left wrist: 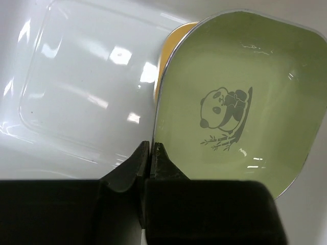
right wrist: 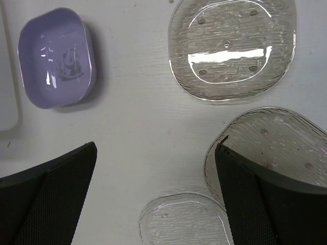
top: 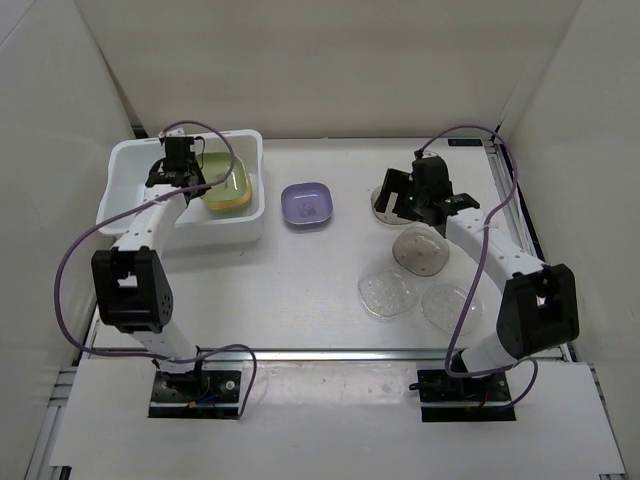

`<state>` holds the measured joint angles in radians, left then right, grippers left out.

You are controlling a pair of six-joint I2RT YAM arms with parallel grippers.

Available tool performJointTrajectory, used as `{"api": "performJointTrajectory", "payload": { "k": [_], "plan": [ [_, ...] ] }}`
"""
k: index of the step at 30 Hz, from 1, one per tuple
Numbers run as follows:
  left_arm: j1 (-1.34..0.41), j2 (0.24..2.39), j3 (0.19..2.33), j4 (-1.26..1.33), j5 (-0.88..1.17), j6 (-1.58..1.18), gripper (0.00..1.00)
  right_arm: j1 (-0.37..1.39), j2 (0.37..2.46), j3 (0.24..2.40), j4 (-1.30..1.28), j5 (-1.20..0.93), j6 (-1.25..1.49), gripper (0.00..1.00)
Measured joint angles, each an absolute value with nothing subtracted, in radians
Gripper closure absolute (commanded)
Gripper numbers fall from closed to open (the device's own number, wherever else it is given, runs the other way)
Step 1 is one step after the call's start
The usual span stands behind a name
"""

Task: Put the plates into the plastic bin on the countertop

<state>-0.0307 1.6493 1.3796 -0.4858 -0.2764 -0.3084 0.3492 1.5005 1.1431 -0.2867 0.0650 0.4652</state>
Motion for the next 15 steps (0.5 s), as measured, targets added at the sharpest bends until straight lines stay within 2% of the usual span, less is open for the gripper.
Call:
{"api": "performJointTrajectory", "payload": {
  "k": [8,13,15],
  "plan": [
    [0.036,1.877,1.457,-0.491,-0.201,-0.256,0.90,0.368,1.594,1.216,-0.286,0.066,0.472,0.01],
    [0.037,2.014,1.612,-0.527,-0.182,-0.245,0.69,0.391,1.645,1.259,-0.286,0.074,0.473,0.01],
    [0.037,2.052,1.668,-0.548,-0.185,-0.238,0.52,0.400,1.658,1.271,-0.288,0.077,0.472,0.01]
  ]
}}
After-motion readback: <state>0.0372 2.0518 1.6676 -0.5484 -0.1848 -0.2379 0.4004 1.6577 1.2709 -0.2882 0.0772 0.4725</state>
